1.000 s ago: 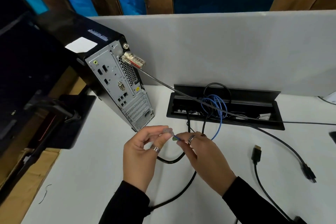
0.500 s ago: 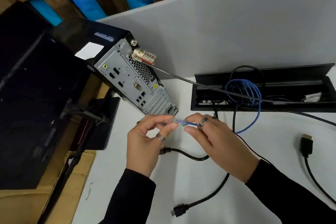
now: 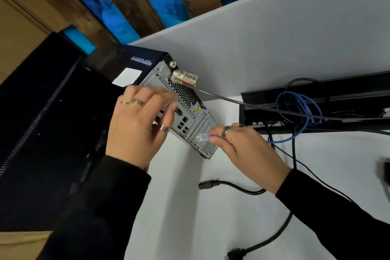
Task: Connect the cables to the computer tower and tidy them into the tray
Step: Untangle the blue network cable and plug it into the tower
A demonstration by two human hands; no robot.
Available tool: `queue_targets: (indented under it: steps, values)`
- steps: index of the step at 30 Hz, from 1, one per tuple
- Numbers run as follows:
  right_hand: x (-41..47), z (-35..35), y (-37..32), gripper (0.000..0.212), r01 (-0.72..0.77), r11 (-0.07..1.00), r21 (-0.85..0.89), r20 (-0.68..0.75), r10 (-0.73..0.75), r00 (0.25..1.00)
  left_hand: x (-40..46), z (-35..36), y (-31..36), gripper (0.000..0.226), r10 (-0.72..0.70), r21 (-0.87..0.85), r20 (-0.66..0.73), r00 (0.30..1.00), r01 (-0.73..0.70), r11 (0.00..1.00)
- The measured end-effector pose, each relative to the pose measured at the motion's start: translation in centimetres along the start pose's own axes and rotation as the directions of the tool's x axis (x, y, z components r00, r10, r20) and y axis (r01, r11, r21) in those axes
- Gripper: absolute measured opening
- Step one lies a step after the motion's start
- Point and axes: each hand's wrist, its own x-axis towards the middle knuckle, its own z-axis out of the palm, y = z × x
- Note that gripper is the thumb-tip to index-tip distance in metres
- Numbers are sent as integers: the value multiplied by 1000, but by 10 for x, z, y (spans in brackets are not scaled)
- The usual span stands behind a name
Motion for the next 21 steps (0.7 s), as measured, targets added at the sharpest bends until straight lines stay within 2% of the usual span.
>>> queue_targets:
  steps: [3,6,8,11,15,18,21]
  values:
    - [10,2,-6,21,0,1000,18,60,-1,998,14,-6,-13,20,156,111,15,988,-156,981]
    - [16,6,-12,20,-10,1000,-1,62,10,998,26,-14,-22,20,188,147,34,982,-191,970]
    - [20,8,-12,23,-29,1000,-4,49,29,998,35,-17,-31,26,152,111,81,985,-161,981]
    - [23,10,-13,25,-38,999,-11,40,39,998,49,-18,-45,42,58,-37,181,982,-52,998]
    - [26,18,-9,23,-27,998,-55,-30,25,999,59,-13,-56,56,26,-185,287,958,28,982]
    - [31,24,-5,23,-5,987,-159,-120,-14,993,64,-8,-61,64,24,-250,324,946,60,966]
    - [34,29,-1,22,-28,973,-230,-191,-17,981,66,-3,-61,61,9,-332,317,949,102,938]
